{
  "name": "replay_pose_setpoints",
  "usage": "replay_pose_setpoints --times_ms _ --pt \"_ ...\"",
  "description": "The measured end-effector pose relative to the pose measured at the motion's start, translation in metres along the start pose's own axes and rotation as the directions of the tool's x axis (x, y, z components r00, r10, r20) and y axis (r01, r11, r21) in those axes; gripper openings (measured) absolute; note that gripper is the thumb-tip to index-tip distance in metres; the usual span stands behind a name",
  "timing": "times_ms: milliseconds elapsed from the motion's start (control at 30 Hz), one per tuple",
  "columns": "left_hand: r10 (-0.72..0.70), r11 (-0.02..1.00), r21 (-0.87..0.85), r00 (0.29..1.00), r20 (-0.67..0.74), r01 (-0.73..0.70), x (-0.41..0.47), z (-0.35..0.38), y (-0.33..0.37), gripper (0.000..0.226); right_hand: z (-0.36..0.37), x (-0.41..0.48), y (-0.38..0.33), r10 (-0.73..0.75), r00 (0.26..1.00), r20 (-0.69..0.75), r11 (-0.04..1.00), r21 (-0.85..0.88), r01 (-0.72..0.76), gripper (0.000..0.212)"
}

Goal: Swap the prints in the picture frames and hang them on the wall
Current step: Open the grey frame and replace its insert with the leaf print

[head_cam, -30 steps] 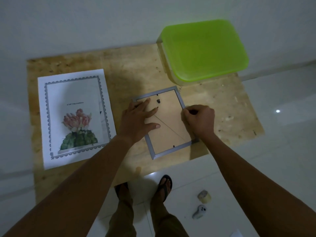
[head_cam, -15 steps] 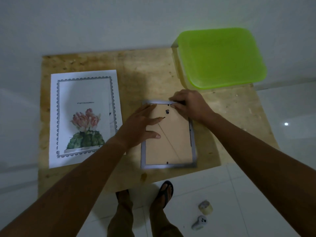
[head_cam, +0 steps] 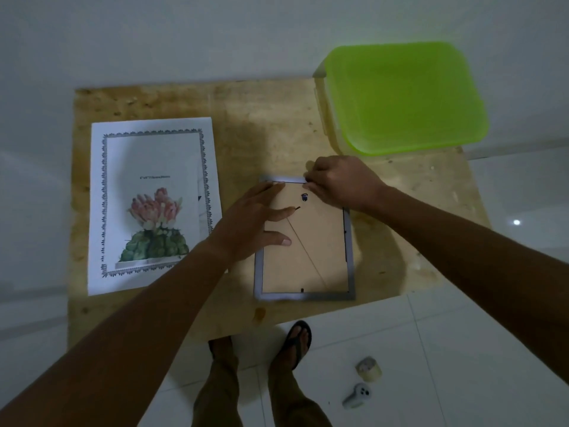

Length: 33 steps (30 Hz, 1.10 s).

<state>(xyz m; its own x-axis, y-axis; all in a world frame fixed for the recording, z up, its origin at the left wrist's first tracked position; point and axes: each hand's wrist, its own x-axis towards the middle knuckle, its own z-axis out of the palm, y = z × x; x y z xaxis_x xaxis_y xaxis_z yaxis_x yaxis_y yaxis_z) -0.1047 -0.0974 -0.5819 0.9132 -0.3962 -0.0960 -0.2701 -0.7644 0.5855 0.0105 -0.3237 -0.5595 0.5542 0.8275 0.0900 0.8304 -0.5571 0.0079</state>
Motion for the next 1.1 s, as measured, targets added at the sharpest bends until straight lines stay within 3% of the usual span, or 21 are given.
replay_pose_setpoints --times_ms 133,267,367,467,567,700,867,1000,1100 --pt "0.0 1.0 0.005 1.0 -0.008 0.0 0.0 0.002 0.001 0.065 0.007 -0.004 -0.004 -0.115 0.993 -0.001 0.98 -0.162 0.114 0.015" --pt "-0.012 1.0 -0.007 1.0 -0.021 0.012 0.0 0.005 0.0 0.065 0.012 -0.005 -0.004 -0.075 0.997 -0.01 0.994 -0.075 0.074 0.013" --pt "-0.025 1.0 -0.014 0.999 -0.025 0.025 0.0 0.005 0.001 0.065 0.007 0.0 0.002 0.048 0.999 -0.011 0.991 0.128 -0.046 0.03" --pt "-0.087 0.995 -0.059 0.995 -0.049 0.084 0.0 0.007 0.012 0.065 -0.004 -0.002 0.001 0.209 0.976 0.067 0.931 0.293 -0.22 0.032" --pt "-0.163 0.984 -0.1 0.976 -0.145 0.149 0.001 0.015 0.026 0.065 -0.009 -0.029 -0.028 0.461 0.887 0.039 0.82 0.363 -0.442 0.033" --pt "-0.339 0.924 -0.261 0.915 -0.218 0.28 0.001 0.021 0.043 0.055 -0.008 -0.078 -0.081 0.676 0.737 -0.027 0.687 0.384 -0.617 0.037" --pt "-0.496 0.85 -0.364 0.811 -0.309 0.381 -0.015 0.016 0.044 0.03 0.012 -0.101 -0.103 0.655 0.755 -0.016 0.719 0.32 -0.617 0.04" --pt "-0.653 0.701 -0.545 0.72 -0.233 0.46 -0.019 0.015 0.054 0.024 0.019 -0.105 -0.102 0.667 0.743 -0.055 0.706 0.364 -0.607 0.039" --pt "-0.703 0.654 -0.547 0.686 -0.185 0.523 -0.011 0.014 0.058 0.025 0.023 -0.109 -0.1 0.657 0.753 -0.047 0.706 0.39 -0.591 0.037"
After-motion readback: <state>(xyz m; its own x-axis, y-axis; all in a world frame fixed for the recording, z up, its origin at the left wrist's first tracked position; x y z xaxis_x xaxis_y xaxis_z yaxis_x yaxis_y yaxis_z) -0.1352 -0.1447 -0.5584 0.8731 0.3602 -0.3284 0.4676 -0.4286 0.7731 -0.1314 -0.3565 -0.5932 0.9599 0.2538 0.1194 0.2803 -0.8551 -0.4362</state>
